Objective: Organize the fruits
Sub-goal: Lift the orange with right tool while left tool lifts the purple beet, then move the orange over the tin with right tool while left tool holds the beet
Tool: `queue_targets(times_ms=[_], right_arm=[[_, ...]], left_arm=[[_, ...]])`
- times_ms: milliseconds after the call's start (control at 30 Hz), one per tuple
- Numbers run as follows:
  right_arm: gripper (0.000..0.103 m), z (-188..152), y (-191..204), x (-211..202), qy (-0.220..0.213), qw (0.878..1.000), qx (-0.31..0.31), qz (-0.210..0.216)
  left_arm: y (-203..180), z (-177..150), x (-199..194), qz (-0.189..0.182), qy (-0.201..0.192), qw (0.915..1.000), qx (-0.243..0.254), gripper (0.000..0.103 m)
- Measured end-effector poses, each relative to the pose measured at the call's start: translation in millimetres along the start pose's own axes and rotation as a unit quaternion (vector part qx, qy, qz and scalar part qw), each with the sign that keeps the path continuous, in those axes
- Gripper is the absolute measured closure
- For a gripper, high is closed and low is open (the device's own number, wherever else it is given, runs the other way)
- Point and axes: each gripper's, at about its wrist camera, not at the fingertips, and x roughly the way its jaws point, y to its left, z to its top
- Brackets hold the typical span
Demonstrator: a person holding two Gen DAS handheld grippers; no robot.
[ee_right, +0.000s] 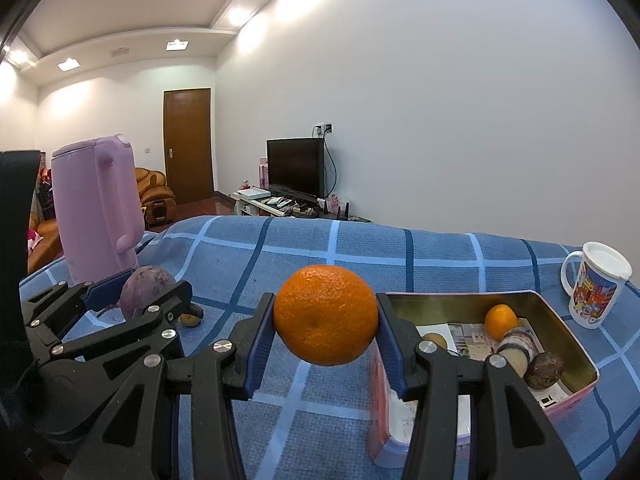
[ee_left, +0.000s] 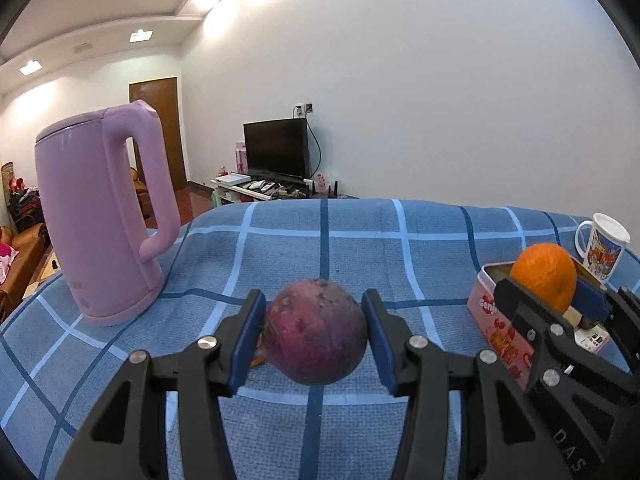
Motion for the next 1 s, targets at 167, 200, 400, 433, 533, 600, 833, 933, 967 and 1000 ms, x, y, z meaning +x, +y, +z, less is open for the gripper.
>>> queue_targets(times_ms=[167, 200, 400, 433, 533, 600, 833, 933, 967, 1000], right_arm=[[0.053, 0, -1, -1, 0.0, 1.0, -0.001, 0.0], [0.053, -1, -1, -2, 0.0, 1.0, -0.001, 0.0], [0.053, -2, -5, -6, -0.002, 1.0, -0.001, -0.001], [0.053, -3, -6, -7, -0.002, 1.0, -0.001, -0.001], [0.053, -4, -8, -8, -0.001, 1.0, 0.001, -0.003], [0.053, -5, -10, -10, -0.001, 1.0, 0.001, -0.004], [0.053, -7, -16, -14, -0.003, 1.0, -0.001, -0.006], [0.053, -9, -20, -16, -0.003, 1.0, -0.001, -0.007], [0.053, -9, -22, -17, -0.003, 1.0, -0.001, -0.008], [0.053, -9, -23, -18, -0.003, 1.0, -0.001, -0.008]], left_arm=[[-2, -1, -4, 0.001, -0.002, 1.0, -0.003, 0.051], [-2, -2, -5, 0.001, -0.002, 1.0, -0.004, 0.051], [-3, -4, -8, 0.001, -0.003, 1.0, -0.008, 0.051], [-3, -4, -8, 0.001, -0.003, 1.0, -0.009, 0.051], [-5, -5, -10, 0.0, -0.001, 0.9999, -0.011, 0.051], [-6, -5, -10, 0.0, -0.001, 0.9999, -0.011, 0.051], [-10, -6, -11, -0.001, 0.0, 1.0, -0.01, 0.051], [-11, -6, -10, -0.002, 0.0, 0.9999, -0.011, 0.051], [-12, -6, -10, -0.002, 0.0, 0.9999, -0.012, 0.051], [-12, -6, -10, -0.003, 0.0, 0.9999, -0.013, 0.051]])
